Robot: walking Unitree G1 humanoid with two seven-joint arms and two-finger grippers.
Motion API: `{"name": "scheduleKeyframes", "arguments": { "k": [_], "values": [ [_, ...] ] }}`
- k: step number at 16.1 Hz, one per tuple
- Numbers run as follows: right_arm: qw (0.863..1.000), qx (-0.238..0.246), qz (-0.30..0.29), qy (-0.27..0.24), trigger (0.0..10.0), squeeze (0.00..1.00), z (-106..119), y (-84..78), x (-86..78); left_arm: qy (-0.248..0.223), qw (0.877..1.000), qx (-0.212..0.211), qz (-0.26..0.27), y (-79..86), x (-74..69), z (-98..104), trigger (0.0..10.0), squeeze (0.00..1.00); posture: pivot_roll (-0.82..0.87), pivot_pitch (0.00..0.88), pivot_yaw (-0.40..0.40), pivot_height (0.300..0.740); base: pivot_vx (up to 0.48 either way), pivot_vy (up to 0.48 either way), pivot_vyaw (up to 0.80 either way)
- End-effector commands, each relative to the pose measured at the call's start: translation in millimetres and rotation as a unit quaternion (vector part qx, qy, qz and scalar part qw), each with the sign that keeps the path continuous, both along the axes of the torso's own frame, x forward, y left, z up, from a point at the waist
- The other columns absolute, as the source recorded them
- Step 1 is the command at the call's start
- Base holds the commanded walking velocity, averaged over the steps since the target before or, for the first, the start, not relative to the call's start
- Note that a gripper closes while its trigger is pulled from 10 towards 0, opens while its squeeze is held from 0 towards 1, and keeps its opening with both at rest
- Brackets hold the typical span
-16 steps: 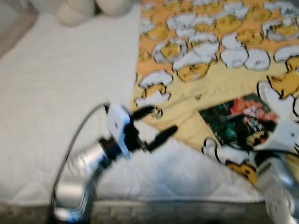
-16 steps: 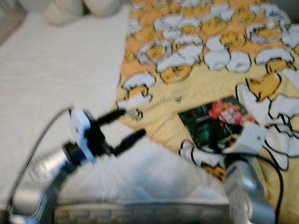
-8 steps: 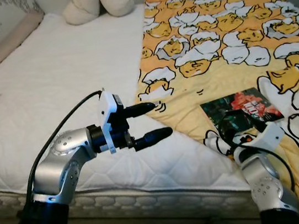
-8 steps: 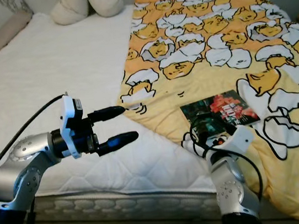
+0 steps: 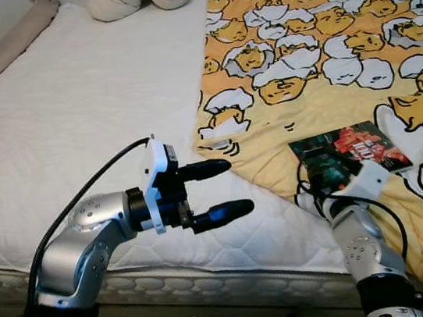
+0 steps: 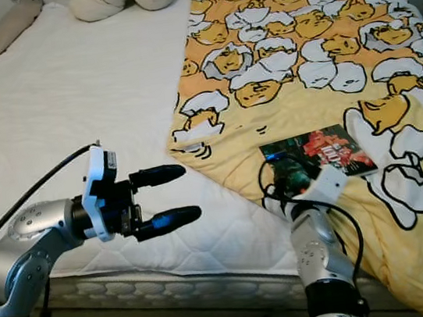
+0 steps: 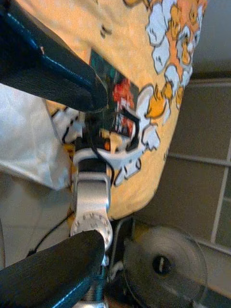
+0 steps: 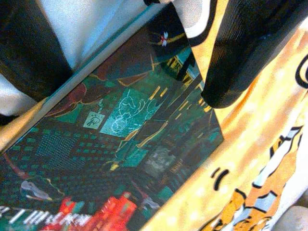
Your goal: Clean up the room
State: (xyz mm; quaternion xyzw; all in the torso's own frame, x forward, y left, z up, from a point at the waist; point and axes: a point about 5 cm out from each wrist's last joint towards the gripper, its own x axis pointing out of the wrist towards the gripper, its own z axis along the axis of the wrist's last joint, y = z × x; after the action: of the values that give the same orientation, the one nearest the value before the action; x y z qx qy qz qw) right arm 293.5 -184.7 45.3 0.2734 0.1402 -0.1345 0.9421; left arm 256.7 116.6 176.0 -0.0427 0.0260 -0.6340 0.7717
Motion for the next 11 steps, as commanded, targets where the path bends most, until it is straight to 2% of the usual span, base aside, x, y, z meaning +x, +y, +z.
{"name": "scheduleKeyframes", "arguments": {
  "k": [1, 4, 5, 6, 7, 9, 11],
  "values": [
    [0.998, -0.030, 0.037, -0.041, 10.0, 0.00, 16.8, 13.2, 12.8, 0.001, 1.000, -0.003, 0.000, -2.6, -3.0, 1.7, 10.0, 0.00, 0.07, 0.052, 0.072, 0.695, 0.000, 0.000, 0.00],
    [0.996, -0.053, 0.053, -0.046, 10.0, 0.00, 20.0, 19.1, 12.2, 0.009, 0.999, -0.022, 0.022, -13.5, -10.9, -7.0, 10.0, 0.00, 0.06, 0.048, 0.058, 0.695, 0.000, 0.000, 0.00],
    [0.994, -0.087, 0.059, -0.038, 10.0, 0.00, 16.7, 20.1, -5.1, 0.003, 0.996, -0.023, 0.085, -19.4, -8.3, -15.4, 10.0, 0.00, 0.05, 0.044, 0.043, 0.695, 0.000, 0.000, 0.00],
    [0.986, -0.147, 0.064, -0.045, 10.0, 0.00, 18.2, 19.7, -25.2, 0.001, 0.991, -0.025, 0.135, -20.4, -5.7, -20.8, 10.0, 0.00, 0.04, 0.041, 0.029, 0.695, 0.000, 0.000, 0.00],
    [0.978, -0.187, 0.075, -0.057, 10.0, 0.00, 22.6, 21.0, -40.3, 0.010, 0.986, -0.023, 0.164, -20.2, -4.6, -25.4, 10.0, 0.00, 0.03, 0.039, 0.020, 0.695, 0.000, 0.000, 0.00],
    [0.966, -0.224, 0.104, -0.070, 10.0, 0.00, 28.3, 25.0, -67.1, 0.031, 0.985, -0.026, 0.169, -24.1, -12.3, -32.9, 10.0, 0.00, 0.01, 0.029, 0.006, 0.695, 0.000, 0.000, 0.00],
    [0.965, -0.222, 0.121, -0.062, 10.0, 0.00, 25.6, 26.6, -75.7, 0.039, 0.984, -0.029, 0.172, -26.6, -14.5, -35.7, 10.0, 0.00, 0.00, 0.021, 0.001, 0.695, 0.000, 0.000, 0.00]
  ]
}}
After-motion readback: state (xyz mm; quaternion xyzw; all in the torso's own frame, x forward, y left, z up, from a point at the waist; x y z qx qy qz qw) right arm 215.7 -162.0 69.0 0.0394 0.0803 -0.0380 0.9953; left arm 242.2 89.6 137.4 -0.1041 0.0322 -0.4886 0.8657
